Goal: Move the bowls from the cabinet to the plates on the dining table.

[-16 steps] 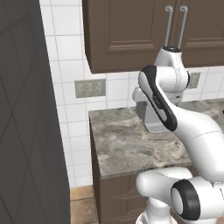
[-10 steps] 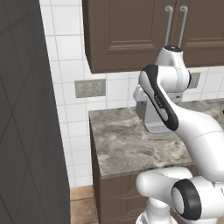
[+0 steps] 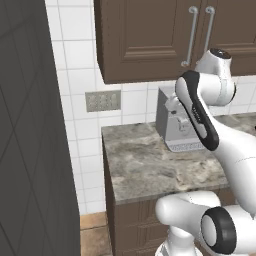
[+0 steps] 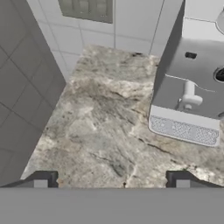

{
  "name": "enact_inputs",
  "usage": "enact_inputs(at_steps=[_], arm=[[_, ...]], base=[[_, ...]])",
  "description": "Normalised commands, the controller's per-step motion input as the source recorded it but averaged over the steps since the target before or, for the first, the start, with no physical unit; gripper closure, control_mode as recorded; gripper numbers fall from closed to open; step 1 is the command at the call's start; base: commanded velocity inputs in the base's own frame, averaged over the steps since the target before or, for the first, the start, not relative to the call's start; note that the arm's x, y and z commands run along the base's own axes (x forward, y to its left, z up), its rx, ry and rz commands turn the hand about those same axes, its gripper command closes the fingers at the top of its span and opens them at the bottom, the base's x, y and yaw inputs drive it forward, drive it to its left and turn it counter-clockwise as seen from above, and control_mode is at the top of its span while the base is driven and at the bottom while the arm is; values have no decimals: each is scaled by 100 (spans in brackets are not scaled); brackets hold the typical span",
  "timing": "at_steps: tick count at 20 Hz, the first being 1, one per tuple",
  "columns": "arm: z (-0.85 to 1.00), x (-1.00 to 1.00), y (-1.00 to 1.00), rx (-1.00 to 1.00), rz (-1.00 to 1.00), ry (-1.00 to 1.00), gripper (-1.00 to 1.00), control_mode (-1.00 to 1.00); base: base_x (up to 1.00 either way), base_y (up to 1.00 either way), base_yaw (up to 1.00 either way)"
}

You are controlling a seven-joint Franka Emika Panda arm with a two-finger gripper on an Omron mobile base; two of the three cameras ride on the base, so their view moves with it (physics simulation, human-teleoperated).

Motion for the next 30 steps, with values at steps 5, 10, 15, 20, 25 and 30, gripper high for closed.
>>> enact_inputs(at_steps=[5, 10, 15, 20, 25, 30], arm=[[33, 12, -21, 0, 9, -15, -100, -100], [46, 33, -21, 0, 6, -8, -100, -100], [47, 39, -19, 0, 3, -6, -100, -100], [45, 36, -16, -1, 0, -2, -100, -100], [36, 41, -6, -2, -2, 0, -100, -100], [32, 38, -2, -3, -4, -4, -100, -100]], base=[[0, 0, 0], [0, 0, 0], [0, 0, 0], [0, 0, 0], [0, 0, 0], [0, 0, 0]])
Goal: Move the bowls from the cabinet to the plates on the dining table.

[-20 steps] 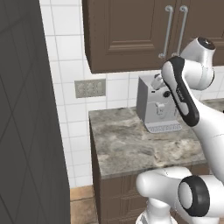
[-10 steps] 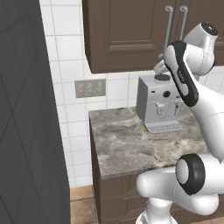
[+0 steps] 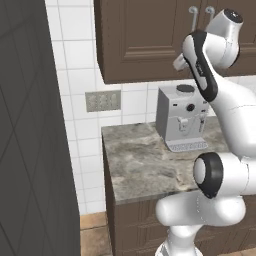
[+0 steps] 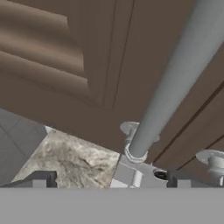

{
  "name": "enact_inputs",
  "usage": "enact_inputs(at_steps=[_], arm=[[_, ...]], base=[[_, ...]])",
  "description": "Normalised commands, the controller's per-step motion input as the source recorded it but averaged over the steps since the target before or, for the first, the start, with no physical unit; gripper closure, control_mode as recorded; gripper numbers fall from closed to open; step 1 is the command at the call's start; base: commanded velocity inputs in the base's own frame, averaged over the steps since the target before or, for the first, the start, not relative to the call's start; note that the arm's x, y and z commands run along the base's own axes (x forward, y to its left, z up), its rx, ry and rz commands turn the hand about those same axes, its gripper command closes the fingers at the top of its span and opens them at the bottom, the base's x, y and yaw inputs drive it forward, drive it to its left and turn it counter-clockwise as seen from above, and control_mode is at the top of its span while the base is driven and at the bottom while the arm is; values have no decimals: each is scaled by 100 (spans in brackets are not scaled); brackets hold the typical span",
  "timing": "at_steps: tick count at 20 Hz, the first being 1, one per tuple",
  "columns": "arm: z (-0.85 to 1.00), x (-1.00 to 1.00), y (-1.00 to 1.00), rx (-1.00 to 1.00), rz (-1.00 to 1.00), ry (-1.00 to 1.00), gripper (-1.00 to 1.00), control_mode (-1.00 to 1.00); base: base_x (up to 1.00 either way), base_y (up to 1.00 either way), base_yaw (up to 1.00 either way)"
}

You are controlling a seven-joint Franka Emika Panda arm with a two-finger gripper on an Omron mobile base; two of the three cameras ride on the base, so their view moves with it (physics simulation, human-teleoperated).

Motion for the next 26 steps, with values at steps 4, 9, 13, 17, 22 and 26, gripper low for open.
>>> enact_inputs(at_steps=[4, 9, 13, 17, 22, 26], arm=[[29, 38, 0, -4, -8, -5, -100, -100], [25, 36, 0, -4, -8, -7, -100, -100], [28, 33, 0, -3, -7, -9, -100, -100], [37, 28, 0, -3, -6, -11, -100, -100], [34, 28, 0, -3, -5, -14, -100, -100], [28, 32, 0, -3, -2, -16, -100, -100]], base=[[0, 0, 0], [0, 0, 0], [0, 0, 0], [0, 0, 0], [0, 0, 0], [0, 0, 0]])
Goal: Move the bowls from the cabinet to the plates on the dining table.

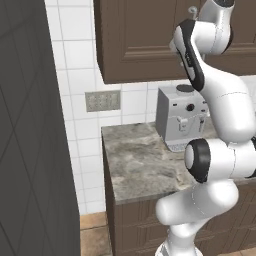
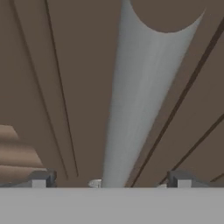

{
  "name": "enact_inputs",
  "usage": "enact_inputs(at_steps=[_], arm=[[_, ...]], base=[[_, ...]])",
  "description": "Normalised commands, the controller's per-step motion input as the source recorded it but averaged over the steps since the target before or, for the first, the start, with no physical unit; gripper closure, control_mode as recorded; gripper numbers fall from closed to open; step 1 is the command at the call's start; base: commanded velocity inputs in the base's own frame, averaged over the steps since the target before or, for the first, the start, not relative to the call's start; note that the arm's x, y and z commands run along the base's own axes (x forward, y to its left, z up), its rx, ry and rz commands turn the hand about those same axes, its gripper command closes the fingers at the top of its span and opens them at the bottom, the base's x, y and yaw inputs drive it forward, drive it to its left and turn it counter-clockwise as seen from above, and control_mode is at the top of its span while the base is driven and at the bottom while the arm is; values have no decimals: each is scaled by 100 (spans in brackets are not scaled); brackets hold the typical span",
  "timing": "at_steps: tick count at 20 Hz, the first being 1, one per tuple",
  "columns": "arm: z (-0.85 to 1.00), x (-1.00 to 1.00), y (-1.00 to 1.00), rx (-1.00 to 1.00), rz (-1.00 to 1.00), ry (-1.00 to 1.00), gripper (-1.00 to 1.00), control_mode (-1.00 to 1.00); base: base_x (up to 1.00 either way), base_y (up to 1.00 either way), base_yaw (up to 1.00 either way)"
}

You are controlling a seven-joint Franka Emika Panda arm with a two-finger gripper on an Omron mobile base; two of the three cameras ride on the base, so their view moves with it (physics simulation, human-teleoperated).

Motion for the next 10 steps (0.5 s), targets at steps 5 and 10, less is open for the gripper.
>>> enact_inputs(at_steps=[5, 10], arm=[[16, 34, 0, -2, 0, -20, -100, -100], [4, 27, 6, -1, 0, -22, -100, -100]], base=[[0, 0, 0], [0, 0, 0]])
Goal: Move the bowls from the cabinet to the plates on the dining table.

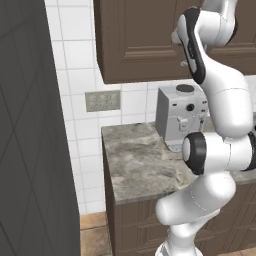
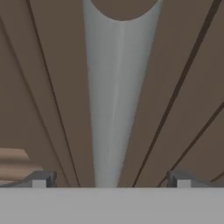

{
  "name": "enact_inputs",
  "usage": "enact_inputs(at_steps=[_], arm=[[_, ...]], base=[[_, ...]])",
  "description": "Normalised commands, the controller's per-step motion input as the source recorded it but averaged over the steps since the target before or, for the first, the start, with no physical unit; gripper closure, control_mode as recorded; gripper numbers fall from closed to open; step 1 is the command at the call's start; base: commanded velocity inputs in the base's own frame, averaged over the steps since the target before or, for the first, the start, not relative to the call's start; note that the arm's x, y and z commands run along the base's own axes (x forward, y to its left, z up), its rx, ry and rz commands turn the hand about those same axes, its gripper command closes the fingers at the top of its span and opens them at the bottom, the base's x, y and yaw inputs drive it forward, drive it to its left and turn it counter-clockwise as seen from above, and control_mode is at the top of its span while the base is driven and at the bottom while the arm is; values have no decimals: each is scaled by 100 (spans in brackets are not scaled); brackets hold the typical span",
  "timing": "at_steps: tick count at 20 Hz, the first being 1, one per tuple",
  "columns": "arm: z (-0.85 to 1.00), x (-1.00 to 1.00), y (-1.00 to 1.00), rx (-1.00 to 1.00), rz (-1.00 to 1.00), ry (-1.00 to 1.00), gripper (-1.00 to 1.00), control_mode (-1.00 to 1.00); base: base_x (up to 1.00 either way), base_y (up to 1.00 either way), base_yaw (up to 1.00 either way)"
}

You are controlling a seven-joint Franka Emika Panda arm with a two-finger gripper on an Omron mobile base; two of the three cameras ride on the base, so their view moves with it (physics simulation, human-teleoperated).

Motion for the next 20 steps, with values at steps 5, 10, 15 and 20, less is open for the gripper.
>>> enact_inputs(at_steps=[5, 10, 15, 20], arm=[[-4, 33, 18, 0, 0, -20, -100, -100], [-28, 41, 28, 0, 0, -13, 100, -100], [-33, 47, 22, 0, 0, -9, 100, -100], [-25, 33, 6, 0, 4, -1, 100, -100]], base=[[0, 0, 0], [0, 0, 0], [0, 0, 0], [0, 0, 0]])
